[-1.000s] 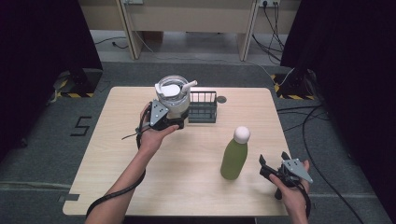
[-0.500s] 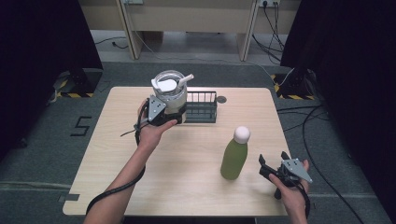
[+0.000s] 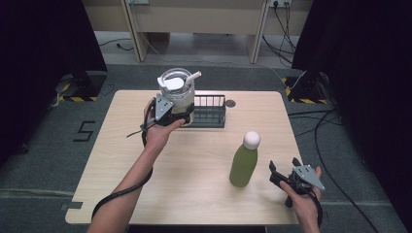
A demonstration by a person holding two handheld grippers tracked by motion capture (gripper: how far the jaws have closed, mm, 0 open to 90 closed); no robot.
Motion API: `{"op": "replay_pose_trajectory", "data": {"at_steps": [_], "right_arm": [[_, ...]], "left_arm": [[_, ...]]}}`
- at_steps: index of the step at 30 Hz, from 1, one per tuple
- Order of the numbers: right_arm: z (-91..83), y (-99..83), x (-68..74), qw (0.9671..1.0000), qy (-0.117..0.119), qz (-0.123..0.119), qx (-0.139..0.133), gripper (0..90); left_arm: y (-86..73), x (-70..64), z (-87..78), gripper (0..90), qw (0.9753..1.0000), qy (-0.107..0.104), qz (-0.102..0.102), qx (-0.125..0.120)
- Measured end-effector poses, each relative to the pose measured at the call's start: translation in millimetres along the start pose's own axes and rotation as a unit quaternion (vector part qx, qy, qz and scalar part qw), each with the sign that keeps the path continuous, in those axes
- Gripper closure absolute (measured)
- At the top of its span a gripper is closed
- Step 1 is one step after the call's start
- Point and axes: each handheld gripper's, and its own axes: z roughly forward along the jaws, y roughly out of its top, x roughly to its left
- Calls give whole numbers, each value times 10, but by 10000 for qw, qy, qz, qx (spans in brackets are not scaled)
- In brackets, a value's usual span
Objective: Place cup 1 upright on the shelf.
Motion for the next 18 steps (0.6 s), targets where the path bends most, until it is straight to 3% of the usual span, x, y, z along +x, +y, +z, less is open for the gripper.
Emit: {"op": "replay_pose_trajectory", "data": {"at_steps": [18], "right_arm": [[7, -7, -2, 10000, 4, 1, 16, 123]], "left_arm": [[92, 66, 97, 90, 9999, 92, -58, -37]]}}
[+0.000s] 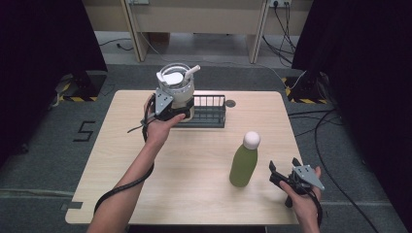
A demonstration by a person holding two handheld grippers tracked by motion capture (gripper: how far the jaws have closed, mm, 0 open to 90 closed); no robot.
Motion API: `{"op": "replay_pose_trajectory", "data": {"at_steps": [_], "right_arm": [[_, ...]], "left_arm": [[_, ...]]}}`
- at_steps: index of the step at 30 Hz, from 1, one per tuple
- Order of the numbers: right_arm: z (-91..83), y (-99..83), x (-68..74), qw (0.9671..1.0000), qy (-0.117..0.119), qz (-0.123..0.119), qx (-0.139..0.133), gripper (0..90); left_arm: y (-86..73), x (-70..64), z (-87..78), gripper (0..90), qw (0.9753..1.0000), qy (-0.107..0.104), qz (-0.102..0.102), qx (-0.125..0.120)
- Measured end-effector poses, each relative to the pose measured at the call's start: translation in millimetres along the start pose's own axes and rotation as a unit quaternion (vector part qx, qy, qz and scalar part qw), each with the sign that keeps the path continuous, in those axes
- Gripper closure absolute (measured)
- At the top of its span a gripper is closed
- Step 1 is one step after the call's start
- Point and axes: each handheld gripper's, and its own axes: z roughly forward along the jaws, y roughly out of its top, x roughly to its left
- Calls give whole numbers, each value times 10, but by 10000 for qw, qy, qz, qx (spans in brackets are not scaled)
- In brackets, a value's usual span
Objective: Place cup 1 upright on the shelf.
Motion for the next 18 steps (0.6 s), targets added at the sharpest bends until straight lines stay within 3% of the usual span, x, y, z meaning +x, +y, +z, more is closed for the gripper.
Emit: {"op": "replay_pose_trajectory", "data": {"at_steps": [18], "right_arm": [[5, 0, -7, 10000, -16, 3, -7, 124]], "left_arm": [[84, 83, 92, 90, 9999, 139, -51, 6]]}}
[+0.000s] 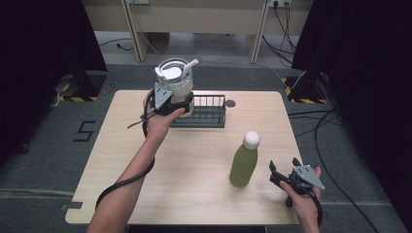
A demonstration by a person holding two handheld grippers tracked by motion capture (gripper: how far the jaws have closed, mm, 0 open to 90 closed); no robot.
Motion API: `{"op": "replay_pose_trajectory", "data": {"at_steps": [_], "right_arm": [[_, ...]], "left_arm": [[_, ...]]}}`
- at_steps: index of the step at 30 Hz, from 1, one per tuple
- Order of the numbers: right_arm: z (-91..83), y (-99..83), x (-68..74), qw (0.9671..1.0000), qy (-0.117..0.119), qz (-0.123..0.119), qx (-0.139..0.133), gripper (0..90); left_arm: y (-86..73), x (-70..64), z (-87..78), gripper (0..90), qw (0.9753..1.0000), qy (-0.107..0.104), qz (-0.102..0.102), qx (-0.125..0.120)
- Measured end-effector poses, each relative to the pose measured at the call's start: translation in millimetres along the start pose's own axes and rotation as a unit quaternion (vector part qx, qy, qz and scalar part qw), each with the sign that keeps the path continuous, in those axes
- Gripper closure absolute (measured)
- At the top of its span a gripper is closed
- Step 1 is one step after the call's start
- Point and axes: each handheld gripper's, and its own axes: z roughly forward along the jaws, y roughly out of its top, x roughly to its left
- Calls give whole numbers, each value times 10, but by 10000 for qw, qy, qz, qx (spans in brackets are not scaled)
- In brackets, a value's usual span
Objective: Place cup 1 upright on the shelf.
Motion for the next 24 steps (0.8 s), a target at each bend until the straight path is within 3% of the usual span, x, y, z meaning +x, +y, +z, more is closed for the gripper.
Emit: {"op": "replay_pose_trajectory", "data": {"at_steps": [10, 14, 24], "right_arm": [[4, -3, -5, 10000, 7, 2, -5, 123], [6, -4, -5, 10000, 13, 0, -10, 124], [-2, -6, -14, 10000, 9, 6, -3, 124]], "left_arm": [[-2, 79, 106, 90, 9999, 89, 15, 96], [-3, 95, 147, 90, 9998, 140, 113, 121], [-17, 126, 259, 90, 9995, 289, 8, 144]]}}
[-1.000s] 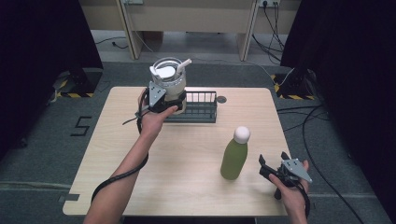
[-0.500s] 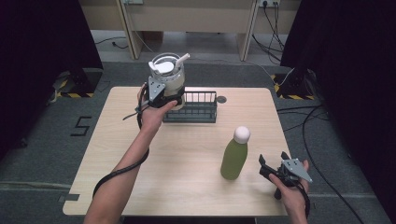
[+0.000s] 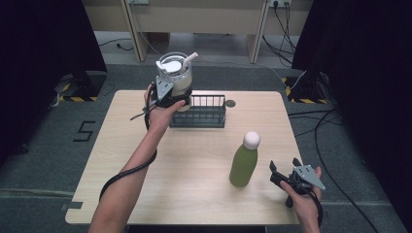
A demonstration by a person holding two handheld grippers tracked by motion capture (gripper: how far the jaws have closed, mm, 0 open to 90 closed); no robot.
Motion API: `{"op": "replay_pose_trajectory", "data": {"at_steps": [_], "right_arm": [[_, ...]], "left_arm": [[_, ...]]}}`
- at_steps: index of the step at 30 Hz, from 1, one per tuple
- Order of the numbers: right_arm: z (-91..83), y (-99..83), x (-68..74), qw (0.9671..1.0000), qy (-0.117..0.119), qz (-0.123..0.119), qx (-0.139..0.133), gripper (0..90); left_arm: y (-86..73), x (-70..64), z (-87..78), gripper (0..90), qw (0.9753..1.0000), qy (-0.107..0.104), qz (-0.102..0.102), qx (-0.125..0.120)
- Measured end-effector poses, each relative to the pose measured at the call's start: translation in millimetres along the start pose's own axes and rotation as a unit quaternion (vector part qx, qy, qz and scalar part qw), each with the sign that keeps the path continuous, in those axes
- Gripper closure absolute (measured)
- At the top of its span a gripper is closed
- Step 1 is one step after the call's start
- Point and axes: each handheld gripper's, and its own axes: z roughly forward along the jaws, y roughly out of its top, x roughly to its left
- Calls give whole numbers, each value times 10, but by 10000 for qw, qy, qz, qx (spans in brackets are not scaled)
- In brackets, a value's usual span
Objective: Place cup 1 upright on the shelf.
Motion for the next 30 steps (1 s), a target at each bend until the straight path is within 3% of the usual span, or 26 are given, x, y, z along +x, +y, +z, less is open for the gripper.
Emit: {"op": "replay_pose_trajectory", "data": {"at_steps": [6, 7, 12, 15, 30], "right_arm": [[5, 0, -1, 10000, 3, -4, -1, 124], [5, -2, -1, 10000, 5, 2, 11, 124], [5, -13, -7, 10000, 1, 14, 25, 124], [7, -13, -11, 10000, -1, 13, 21, 124], [10, -20, -5, 10000, 9, 11, 38, 125]], "left_arm": [[-31, 23, 75, 90, 10000, -74, -20, 44], [-39, 31, 75, 90, 9999, 48, -23, 99], [-73, 59, 121, 90, 9998, 71, -63, 147], [-87, 73, 144, 90, 9997, 135, 38, 185], [-138, 71, 218, 90, 9996, 142, 57, 252]]}}
